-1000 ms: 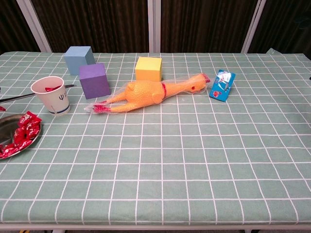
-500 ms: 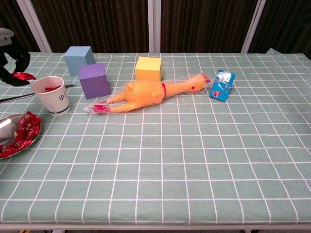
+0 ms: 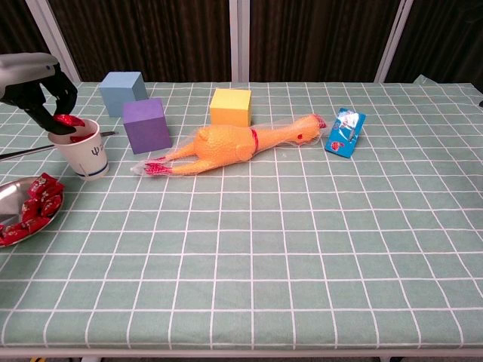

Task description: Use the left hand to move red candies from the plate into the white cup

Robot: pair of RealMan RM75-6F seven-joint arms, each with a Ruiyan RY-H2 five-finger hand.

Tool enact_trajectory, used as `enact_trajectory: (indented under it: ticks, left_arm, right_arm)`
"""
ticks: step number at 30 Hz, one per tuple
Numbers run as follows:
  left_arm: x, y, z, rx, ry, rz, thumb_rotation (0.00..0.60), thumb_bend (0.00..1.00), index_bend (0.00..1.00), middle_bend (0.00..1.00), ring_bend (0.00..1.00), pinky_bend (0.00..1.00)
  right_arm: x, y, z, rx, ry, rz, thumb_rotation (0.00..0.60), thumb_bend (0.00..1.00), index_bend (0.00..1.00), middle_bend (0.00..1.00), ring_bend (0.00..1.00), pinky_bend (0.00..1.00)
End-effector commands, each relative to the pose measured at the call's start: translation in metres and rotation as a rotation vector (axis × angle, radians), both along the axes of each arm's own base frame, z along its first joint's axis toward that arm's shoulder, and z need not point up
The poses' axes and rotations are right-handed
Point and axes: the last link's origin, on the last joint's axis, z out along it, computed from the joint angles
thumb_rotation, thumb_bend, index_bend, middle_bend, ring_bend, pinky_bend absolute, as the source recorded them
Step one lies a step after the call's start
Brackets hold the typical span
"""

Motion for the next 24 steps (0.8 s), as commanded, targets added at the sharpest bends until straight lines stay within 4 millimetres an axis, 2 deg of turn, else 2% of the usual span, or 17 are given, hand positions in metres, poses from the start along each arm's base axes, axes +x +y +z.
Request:
enact_trajectory:
  ticks: [1, 11, 18, 24]
  left_arm:
    - [-0.001, 0.001, 0.001, -0.004, 0.003, 0.001, 0.6, 0.31, 0.68, 0.72, 1.0, 1.0]
    - [-0.003, 0.001, 0.006, -0.003, -0.004, -0.003, 0.6, 0.27, 0.57, 0.7, 1.0, 1.0]
    - [-0.004, 0.004, 0.011, 0.027, 0.0, 0.001, 0.6, 0.27, 0.56, 0.7, 1.0, 1.0]
    - [-0.003, 0.0, 0.033, 0.104, -0.026, 0.0, 0.6, 0.26, 0.54, 0.68, 1.0, 1.0]
  right_arm:
    - [0.0, 0.0, 0.0, -0.001, 0.001, 0.0, 0.6, 0.1, 0.03, 0.09, 0.0, 0.0]
    - [-0.001, 0.0, 0.0, -0.004, 0.003, -0.003, 0.6, 0.1, 0.03, 0.09, 0.0, 0.0]
    - [-0.002, 0.0, 0.001, -0.007, 0.002, -0.006, 0.6, 0.1, 0.03, 0.09, 0.0, 0.0]
    - [-0.001, 0.0, 0.0, -0.001, 0.001, -0.002, 0.6, 0.1, 0.03, 0.09, 0.0, 0.0]
